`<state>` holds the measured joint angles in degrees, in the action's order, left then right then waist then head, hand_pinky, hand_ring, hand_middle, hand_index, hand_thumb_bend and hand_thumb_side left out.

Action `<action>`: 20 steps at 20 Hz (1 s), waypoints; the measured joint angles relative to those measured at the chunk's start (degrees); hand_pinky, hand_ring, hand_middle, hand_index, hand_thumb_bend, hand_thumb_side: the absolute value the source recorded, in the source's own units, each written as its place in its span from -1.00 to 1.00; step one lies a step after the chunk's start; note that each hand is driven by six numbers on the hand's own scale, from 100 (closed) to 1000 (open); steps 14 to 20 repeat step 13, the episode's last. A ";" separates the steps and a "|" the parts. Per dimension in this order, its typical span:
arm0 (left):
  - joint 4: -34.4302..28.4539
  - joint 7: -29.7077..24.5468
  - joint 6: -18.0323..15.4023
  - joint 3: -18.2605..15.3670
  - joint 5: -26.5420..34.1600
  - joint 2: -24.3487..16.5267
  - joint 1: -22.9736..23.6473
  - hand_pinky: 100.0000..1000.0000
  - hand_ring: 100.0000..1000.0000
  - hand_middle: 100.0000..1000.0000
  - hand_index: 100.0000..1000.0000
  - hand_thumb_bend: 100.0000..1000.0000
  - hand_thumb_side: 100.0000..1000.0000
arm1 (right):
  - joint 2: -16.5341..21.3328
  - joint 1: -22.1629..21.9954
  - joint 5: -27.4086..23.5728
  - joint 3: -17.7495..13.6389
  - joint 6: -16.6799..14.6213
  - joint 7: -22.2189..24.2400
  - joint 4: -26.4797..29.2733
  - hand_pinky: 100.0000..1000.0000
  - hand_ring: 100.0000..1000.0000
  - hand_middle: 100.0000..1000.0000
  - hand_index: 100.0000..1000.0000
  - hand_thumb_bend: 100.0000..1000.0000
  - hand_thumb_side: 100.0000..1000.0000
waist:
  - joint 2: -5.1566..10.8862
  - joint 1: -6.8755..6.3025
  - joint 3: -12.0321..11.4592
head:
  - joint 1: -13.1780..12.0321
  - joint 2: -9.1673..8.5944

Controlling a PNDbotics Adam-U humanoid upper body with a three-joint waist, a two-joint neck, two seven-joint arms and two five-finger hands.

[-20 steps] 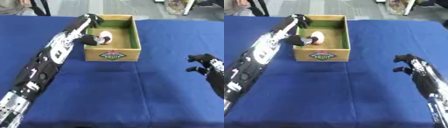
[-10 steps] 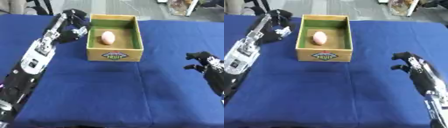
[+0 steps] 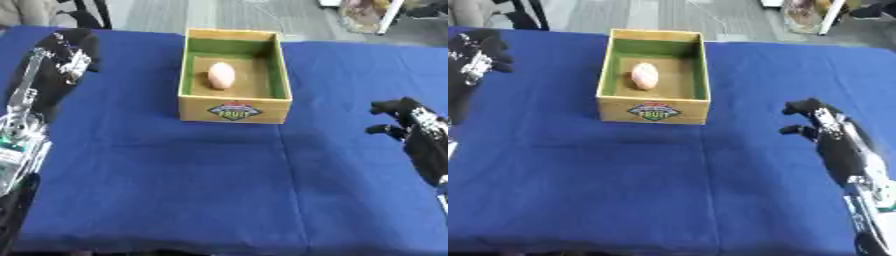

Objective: Pick up objects on the table and place them in the box.

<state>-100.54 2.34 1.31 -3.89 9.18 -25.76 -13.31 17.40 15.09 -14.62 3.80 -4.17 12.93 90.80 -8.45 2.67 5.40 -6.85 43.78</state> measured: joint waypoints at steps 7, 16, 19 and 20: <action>-0.60 0.37 0.05 -1.37 0.07 2.22 3.20 0.14 0.14 0.16 0.48 -0.32 -0.02 | 0.00 -0.20 -0.39 -0.53 -0.12 -0.60 0.08 0.20 0.86 0.20 0.35 -1.00 0.40 | 0.00 0.25 -0.11 | 0.00 0.00; -0.51 0.20 0.15 -1.74 -0.06 3.11 3.80 0.14 0.14 0.16 0.48 -0.30 -0.02 | 0.00 -0.29 -0.68 -0.59 -0.12 -0.70 0.25 0.20 0.86 0.20 0.35 -1.00 0.40 | 0.00 0.25 -0.48 | 0.00 0.00; -0.51 0.20 0.15 -1.74 -0.06 3.11 3.80 0.14 0.14 0.16 0.48 -0.30 -0.02 | 0.00 -0.29 -0.68 -0.59 -0.12 -0.70 0.25 0.20 0.86 0.20 0.35 -1.00 0.40 | 0.00 0.25 -0.48 | 0.00 0.00; -0.51 0.20 0.15 -1.74 -0.06 3.11 3.80 0.14 0.14 0.16 0.48 -0.30 -0.02 | 0.00 -0.29 -0.68 -0.59 -0.12 -0.70 0.25 0.20 0.86 0.20 0.35 -1.00 0.40 | 0.00 0.25 -0.48 | 0.00 0.00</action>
